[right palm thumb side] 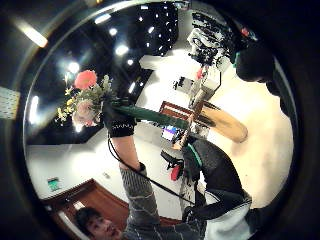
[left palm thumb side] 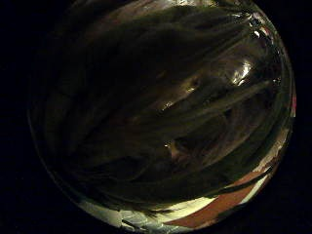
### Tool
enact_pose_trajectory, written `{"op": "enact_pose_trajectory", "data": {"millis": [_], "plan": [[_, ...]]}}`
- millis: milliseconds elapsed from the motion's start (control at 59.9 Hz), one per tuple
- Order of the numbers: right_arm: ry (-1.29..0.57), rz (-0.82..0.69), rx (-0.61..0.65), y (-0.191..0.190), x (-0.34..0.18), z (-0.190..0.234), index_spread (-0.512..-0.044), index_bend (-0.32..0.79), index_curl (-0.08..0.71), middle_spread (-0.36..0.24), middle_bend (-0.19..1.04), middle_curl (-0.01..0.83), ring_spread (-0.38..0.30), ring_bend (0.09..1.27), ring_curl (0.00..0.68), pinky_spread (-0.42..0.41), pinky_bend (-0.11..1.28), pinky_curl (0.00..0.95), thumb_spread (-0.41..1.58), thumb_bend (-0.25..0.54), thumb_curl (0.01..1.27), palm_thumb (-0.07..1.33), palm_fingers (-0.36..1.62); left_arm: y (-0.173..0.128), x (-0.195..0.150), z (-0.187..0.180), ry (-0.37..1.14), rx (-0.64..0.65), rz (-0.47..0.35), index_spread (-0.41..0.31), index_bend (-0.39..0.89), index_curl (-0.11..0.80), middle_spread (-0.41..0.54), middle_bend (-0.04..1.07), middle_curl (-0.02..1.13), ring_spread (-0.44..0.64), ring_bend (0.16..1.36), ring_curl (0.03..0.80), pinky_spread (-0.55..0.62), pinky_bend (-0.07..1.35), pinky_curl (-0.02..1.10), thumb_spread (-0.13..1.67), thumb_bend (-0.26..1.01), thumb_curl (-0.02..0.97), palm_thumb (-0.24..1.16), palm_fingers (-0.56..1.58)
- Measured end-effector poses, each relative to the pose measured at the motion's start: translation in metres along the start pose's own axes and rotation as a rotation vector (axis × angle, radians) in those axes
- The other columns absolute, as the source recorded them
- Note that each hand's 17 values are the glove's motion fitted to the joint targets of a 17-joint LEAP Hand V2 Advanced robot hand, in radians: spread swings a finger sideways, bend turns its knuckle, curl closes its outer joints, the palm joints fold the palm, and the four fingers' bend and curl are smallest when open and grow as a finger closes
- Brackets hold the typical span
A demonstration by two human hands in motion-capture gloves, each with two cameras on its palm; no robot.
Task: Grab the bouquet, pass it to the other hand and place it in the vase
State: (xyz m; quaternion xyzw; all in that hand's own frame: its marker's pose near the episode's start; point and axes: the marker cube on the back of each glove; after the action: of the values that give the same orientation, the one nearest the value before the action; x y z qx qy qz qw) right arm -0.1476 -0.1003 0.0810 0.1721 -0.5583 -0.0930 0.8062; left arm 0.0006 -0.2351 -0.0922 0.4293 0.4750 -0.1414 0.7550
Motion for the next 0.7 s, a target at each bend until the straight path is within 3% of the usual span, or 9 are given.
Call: {"op": "enact_pose_trajectory", "data": {"millis": [167, 317, 384, 468, 618, 702], "plan": [[0.069, -0.027, 0.025, -0.006, 0.026, 0.002, -0.271, 0.14, 0.357, -0.105, 0.18, 0.392, -0.142, 0.40, 0.370, -0.071, 0.39, 0.343, 0.99, -0.024, 0.39, 0.71, 0.90, -0.021, -0.011, -0.009, -0.060, 0.054, -0.009, -0.350, 0.46, 0.567, -0.373, 0.82, 0.57, -0.39, 0.85, 0.468, -0.41, 0.67, 0.48, 1.07, -0.02, 0.468, 0.72, 1.42], [0.047, 0.070, -0.004, -0.002, 0.036, 0.004, -0.269, 0.15, 0.353, -0.102, 0.17, 0.387, -0.137, 0.38, 0.372, -0.048, 0.34, 0.334, 1.00, -0.023, 0.38, 0.72, 0.90, -0.041, -0.022, -0.007, -0.057, 0.071, -0.023, -0.351, 0.46, 0.572, -0.373, 0.82, 0.57, -0.39, 0.85, 0.468, -0.41, 0.67, 0.48, 1.07, -0.02, 0.471, 0.72, 1.42], [0.114, 0.054, 0.021, -0.008, 0.050, 0.003, -0.268, 0.15, 0.351, -0.101, 0.17, 0.384, -0.137, 0.38, 0.374, -0.040, 0.32, 0.331, 1.00, -0.023, 0.38, 0.73, 0.90, -0.046, -0.018, -0.010, -0.036, 0.068, -0.042, -0.351, 0.46, 0.574, -0.373, 0.82, 0.57, -0.39, 0.85, 0.468, -0.41, 0.67, 0.48, 1.07, -0.02, 0.472, 0.72, 1.41], [0.071, 0.091, -0.013, -0.004, 0.045, 0.007, -0.267, 0.15, 0.351, -0.101, 0.17, 0.382, -0.137, 0.37, 0.375, -0.035, 0.30, 0.331, 1.00, -0.019, 0.38, 0.74, 0.90, -0.052, -0.011, -0.015, -0.013, 0.068, -0.073, -0.351, 0.45, 0.576, -0.373, 0.82, 0.57, -0.39, 0.85, 0.468, -0.41, 0.67, 0.48, 1.07, -0.02, 0.473, 0.72, 1.41], [0.015, 0.049, -0.049, -0.005, 0.043, 0.015, -0.258, 0.15, 0.349, -0.094, 0.18, 0.380, -0.137, 0.36, 0.379, -0.030, 0.27, 0.333, 1.01, -0.022, 0.38, 0.76, 0.91, -0.077, -0.020, -0.010, -0.002, 0.101, -0.069, -0.351, 0.45, 0.580, -0.372, 0.82, 0.56, -0.39, 0.85, 0.467, -0.41, 0.67, 0.48, 1.07, -0.02, 0.475, 0.72, 1.41], [0.075, 0.001, -0.053, -0.008, 0.049, 0.016, -0.258, 0.15, 0.350, -0.093, 0.17, 0.378, -0.137, 0.35, 0.380, -0.025, 0.26, 0.335, 1.01, -0.023, 0.37, 0.76, 0.91, -0.101, -0.037, 0.003, 0.006, 0.093, -0.052, -0.352, 0.45, 0.581, -0.372, 0.82, 0.56, -0.39, 0.85, 0.467, -0.41, 0.67, 0.48, 1.07, -0.02, 0.476, 0.72, 1.41]]}}
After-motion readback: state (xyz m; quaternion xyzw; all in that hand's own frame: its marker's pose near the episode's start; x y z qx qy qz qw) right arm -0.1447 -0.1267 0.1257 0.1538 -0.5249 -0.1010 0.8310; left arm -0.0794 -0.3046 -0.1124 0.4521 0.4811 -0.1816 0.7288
